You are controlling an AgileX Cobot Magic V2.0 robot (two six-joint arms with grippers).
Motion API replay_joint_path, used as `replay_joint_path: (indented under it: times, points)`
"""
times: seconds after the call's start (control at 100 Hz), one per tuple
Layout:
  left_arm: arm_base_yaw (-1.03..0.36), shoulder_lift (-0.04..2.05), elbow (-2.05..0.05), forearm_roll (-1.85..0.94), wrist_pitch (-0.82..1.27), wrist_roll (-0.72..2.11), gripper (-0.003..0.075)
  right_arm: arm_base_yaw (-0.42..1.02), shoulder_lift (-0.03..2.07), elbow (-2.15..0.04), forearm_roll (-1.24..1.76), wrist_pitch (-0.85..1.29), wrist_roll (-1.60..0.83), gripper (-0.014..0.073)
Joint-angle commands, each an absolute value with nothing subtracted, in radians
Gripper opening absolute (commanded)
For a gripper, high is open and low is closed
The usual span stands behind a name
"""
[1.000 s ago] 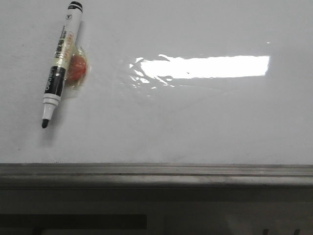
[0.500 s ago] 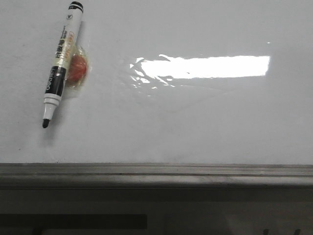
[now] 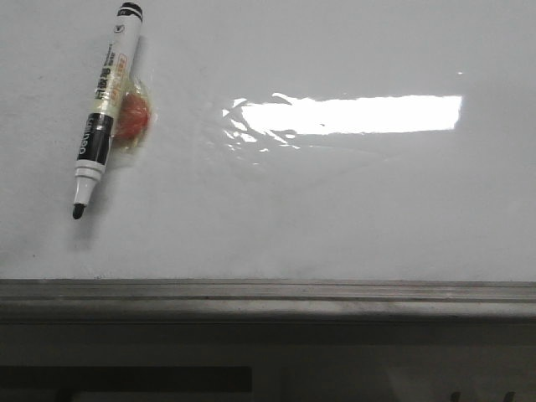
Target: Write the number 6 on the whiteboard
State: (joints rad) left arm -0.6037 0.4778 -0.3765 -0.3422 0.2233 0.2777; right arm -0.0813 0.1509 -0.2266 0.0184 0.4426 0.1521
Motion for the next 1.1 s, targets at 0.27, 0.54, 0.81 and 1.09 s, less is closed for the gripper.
replay_joint_path:
  times: [0.27, 0.54, 0.81, 1.09]
  points:
    - [-0.78, 0.718, -0.412, -0.363, -0.134, 0.281, 0.0445, -0.077, 0.169, -0.262, 0.009, 0.374, 0.147, -0.0064]
    - [-0.81, 0.888, -0.412, -0.447, -0.217, 0.28, 0.0465, -0.077, 0.169, -0.262, 0.009, 0.374, 0.147, -0.0064]
    - [-0.81, 0.987, -0.412, -0.471, -0.245, 0.273, 0.0464, -0.077, 0.169, -0.262, 0.009, 0.37, 0.147, -0.0064]
    - [-0.81, 1.029, -0.412, -0.471, -0.245, 0.273, 0.0421, -0.07, 0.169, -0.262, 0.009, 0.363, 0.147, -0.0064]
